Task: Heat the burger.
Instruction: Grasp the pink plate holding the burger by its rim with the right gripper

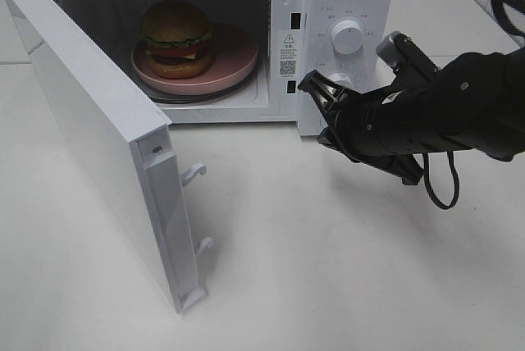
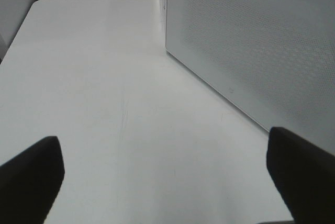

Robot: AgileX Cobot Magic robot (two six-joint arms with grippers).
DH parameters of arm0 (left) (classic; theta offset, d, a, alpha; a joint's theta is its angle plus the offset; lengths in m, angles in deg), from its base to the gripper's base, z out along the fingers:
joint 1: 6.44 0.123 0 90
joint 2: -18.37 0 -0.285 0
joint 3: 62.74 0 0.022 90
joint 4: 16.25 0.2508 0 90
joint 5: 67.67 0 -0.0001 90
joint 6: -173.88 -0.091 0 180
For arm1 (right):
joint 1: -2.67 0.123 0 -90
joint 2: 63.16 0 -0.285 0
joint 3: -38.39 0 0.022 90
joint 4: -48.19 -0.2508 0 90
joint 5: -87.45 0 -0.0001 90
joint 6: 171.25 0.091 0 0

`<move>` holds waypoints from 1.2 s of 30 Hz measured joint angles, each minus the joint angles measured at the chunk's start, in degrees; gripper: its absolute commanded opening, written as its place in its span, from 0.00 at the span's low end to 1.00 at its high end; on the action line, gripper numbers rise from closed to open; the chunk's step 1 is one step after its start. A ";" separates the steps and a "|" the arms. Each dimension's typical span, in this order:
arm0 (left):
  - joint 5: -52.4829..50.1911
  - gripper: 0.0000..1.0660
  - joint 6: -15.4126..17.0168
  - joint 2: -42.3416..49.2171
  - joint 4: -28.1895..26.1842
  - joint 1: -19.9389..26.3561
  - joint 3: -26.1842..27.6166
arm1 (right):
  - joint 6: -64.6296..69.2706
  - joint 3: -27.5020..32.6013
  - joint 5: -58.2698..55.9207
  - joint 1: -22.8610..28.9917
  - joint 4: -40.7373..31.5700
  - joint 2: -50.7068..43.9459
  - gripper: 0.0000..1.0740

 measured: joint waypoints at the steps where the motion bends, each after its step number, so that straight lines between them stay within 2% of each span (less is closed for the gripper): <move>1: 0.00 0.92 0.00 0.00 0.00 0.00 0.00 | 0.00 0.00 0.00 0.00 0.00 0.00 0.00; 3: 0.00 0.92 0.00 0.00 0.00 0.00 0.00 | -8.48 0.00 -5.33 0.00 0.23 -2.18 0.00; 6: 0.00 0.92 0.00 0.00 0.00 0.00 0.00 | -11.00 0.00 -7.33 -0.06 0.23 -2.75 0.00; 8: 0.00 0.92 0.00 0.00 0.00 0.00 0.00 | -18.16 -0.29 -15.76 -0.92 1.89 -5.33 0.00; 10: 0.00 0.92 0.00 0.00 0.00 0.00 0.00 | -19.08 -0.57 -17.59 -1.32 2.98 -5.79 0.00; 11: 0.00 0.92 0.00 0.00 0.00 0.00 0.00 | -20.28 -1.49 -22.12 -1.89 6.82 -6.70 0.00; 12: 0.00 0.92 0.00 0.00 0.00 0.00 0.00 | -20.28 -1.49 -22.12 -1.89 6.82 -6.70 0.00; 13: 0.00 0.92 0.00 0.00 0.00 0.00 0.00 | -20.68 -2.52 -26.59 -2.01 11.69 -7.45 0.00; 15: 0.00 0.92 0.00 0.00 0.00 0.00 0.00 | -20.68 -3.09 -28.42 -2.01 13.58 -7.85 0.00; 16: 0.00 0.92 0.00 0.00 0.00 0.00 0.00 | -20.68 -4.35 -32.43 -2.01 18.05 -8.88 0.00; 17: 0.00 0.92 0.00 0.00 0.00 0.00 0.00 | -20.68 -4.35 -32.43 -2.01 18.05 -8.88 0.00; 18: 0.00 0.92 0.00 0.00 0.00 0.00 0.00 | -20.68 -5.61 -35.52 -2.01 21.77 -10.03 0.00; 20: 0.00 0.92 0.00 0.00 0.00 0.00 0.00 | -20.74 -6.25 -37.07 -2.01 23.72 -10.54 0.00; 21: 0.00 0.92 0.00 0.00 0.00 0.00 0.00 | -21.49 -7.45 -39.71 -2.01 27.79 -11.46 0.00; 23: 0.00 0.92 0.00 0.00 0.00 0.00 0.00 | -22.12 -7.85 -40.74 -2.01 29.39 -11.80 0.00; 25: 0.00 0.92 0.00 0.00 0.00 0.00 0.00 | -24.12 -8.65 -43.77 -2.01 34.32 -13.35 0.00; 32: 0.00 0.92 0.00 0.00 0.00 0.00 0.00 | -32.66 -9.28 -49.10 -2.01 40.85 -15.81 0.00; 36: 0.00 0.92 0.00 0.00 0.00 0.00 0.00 | -44.98 -9.45 -51.51 -2.01 42.34 -16.96 0.01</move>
